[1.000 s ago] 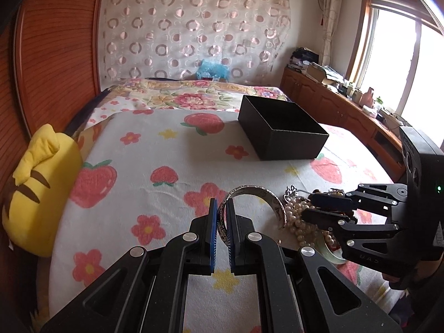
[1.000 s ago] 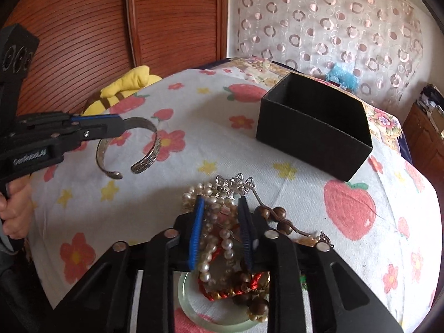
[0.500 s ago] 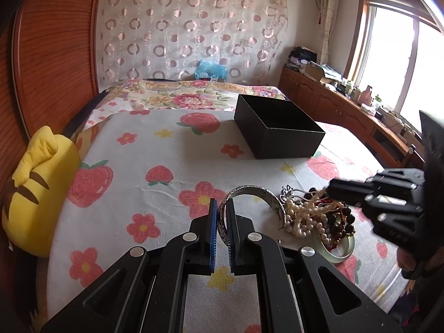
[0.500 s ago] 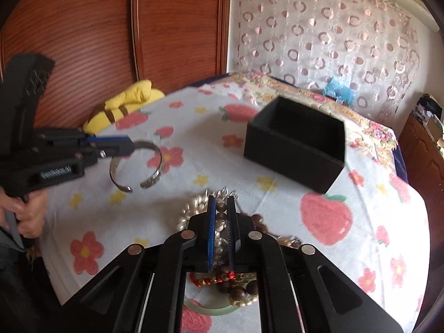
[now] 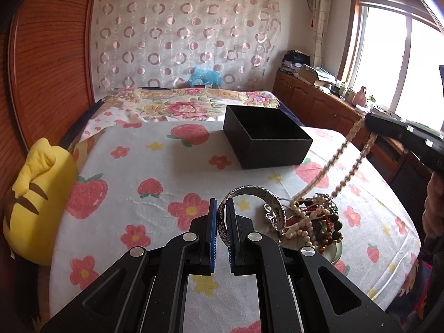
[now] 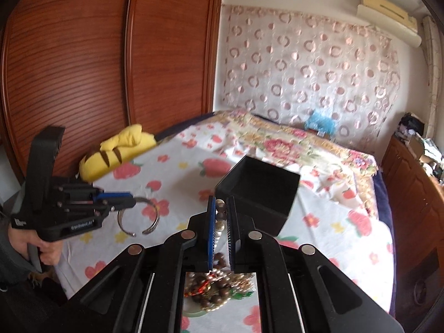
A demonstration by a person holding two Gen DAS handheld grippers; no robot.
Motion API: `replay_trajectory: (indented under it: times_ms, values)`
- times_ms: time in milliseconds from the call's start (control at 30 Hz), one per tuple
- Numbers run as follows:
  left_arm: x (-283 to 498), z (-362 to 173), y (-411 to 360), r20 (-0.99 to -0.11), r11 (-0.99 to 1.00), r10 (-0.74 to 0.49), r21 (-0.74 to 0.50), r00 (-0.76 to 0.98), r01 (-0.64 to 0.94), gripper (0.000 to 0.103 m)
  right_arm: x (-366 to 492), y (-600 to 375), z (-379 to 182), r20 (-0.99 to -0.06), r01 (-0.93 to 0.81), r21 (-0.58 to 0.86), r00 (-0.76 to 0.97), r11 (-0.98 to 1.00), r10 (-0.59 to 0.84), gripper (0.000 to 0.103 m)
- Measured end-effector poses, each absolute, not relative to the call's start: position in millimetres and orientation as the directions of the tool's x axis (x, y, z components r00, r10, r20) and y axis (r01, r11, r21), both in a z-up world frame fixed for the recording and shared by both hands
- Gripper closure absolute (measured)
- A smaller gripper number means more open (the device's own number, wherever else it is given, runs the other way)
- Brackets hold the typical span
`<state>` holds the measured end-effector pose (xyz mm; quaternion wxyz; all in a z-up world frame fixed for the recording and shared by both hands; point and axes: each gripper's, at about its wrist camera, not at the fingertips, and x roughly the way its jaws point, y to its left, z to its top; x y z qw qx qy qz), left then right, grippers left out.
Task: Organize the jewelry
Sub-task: 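Lift the pearl necklace with the right tool while the left tool holds the bangle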
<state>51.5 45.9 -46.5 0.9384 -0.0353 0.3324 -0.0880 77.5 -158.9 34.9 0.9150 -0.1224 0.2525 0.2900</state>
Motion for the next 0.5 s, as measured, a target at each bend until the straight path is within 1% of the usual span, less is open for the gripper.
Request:
replay_trajectory:
  times_ms: [200,500]
  values:
    - [53.3,-38.4,41.0,-0.604,0.981,-0.196,-0.12,0.772,0.155,0.098,77.4,-172.9,65.6,-0.484,-0.564,-0.105,0.748,0.819,0.453,0.095]
    - [60.7,-24.6,34.3,-0.584,0.979,-0.202,-0.106,0.786,0.173,0.098,85.6,-183.1,99.4,-0.436,-0.534,-0.124,0.786,0.836,0.438,0.095]
